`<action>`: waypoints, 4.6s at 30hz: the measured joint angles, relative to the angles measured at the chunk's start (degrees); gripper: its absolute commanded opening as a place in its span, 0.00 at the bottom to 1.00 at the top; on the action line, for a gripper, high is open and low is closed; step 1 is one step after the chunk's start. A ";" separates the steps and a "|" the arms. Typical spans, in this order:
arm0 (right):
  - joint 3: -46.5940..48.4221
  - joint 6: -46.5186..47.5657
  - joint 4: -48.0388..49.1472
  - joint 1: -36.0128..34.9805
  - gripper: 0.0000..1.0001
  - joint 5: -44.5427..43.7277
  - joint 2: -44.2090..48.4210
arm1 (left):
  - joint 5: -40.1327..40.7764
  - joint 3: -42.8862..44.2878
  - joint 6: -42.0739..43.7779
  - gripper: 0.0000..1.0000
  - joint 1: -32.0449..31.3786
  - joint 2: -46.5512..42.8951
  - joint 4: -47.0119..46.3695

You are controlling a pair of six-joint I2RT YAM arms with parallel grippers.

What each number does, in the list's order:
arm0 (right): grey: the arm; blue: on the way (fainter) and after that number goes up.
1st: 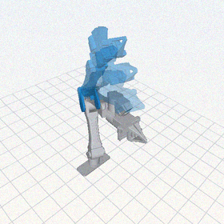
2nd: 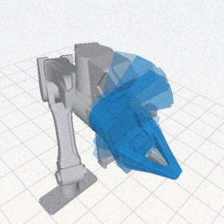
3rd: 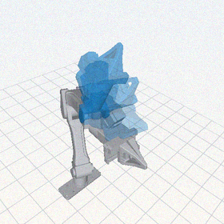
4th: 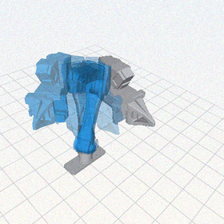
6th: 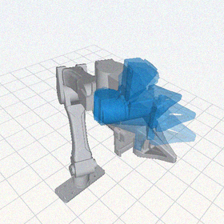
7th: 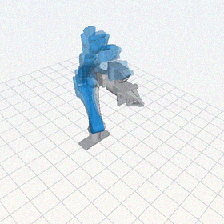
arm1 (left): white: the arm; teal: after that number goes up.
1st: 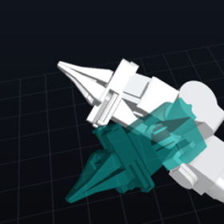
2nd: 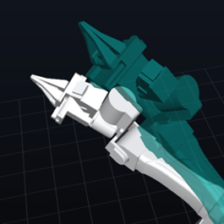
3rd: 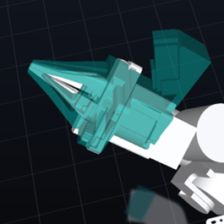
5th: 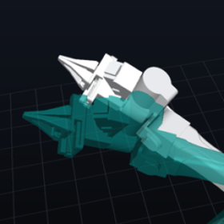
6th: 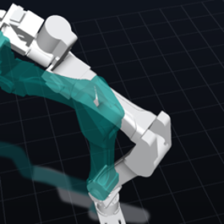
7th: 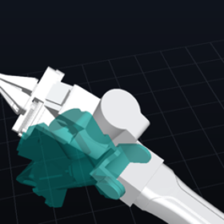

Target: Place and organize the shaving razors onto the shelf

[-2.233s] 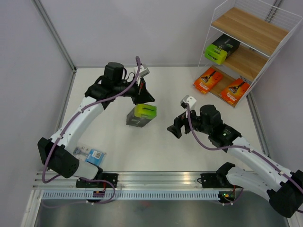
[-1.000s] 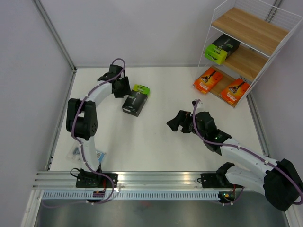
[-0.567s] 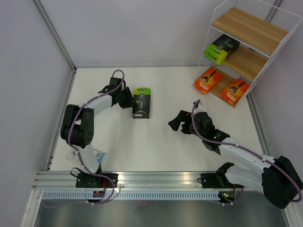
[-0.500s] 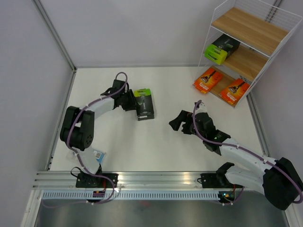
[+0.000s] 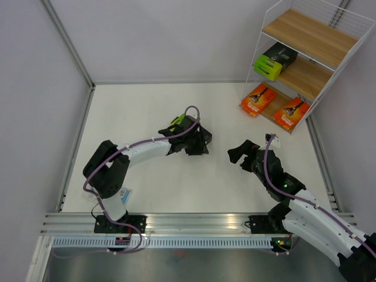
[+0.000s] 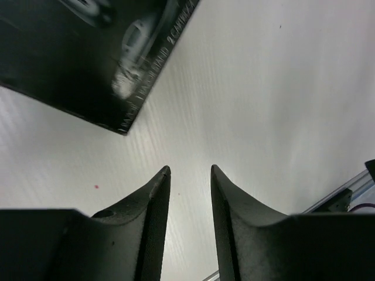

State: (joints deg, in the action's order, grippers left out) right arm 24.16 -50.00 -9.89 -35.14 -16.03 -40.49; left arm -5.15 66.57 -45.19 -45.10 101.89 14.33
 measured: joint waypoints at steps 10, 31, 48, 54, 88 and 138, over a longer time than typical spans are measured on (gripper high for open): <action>-0.98 -0.63 1.31 0.17 0.98 1.40 -5.75 | -1.88 4.33 11.21 0.53 22.82 -6.49 -0.52; 3.41 -0.33 7.28 0.17 0.98 5.64 -18.23 | -19.39 10.34 17.92 0.53 32.15 13.05 -10.84; 3.54 -1.18 1.77 2.51 0.98 4.85 -9.79 | -16.68 -2.27 13.18 0.44 19.10 7.02 -17.84; 1.36 -2.49 -2.49 2.75 0.98 4.07 -3.28 | -4.59 -7.17 1.46 0.38 6.08 1.42 -15.50; -12.04 -13.42 -0.20 3.04 0.98 9.60 5.99 | -4.66 -27.28 -9.20 0.40 3.82 -6.49 -39.95; -21.33 -32.15 13.81 2.93 0.98 10.64 17.33 | -5.60 -19.21 -27.67 0.02 -0.61 -8.66 -36.04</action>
State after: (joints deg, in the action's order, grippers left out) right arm 2.83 -82.15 3.92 -32.21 -5.39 -23.16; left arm -10.74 47.35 -72.86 -45.71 93.23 -21.71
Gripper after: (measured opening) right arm 0.979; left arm 0.026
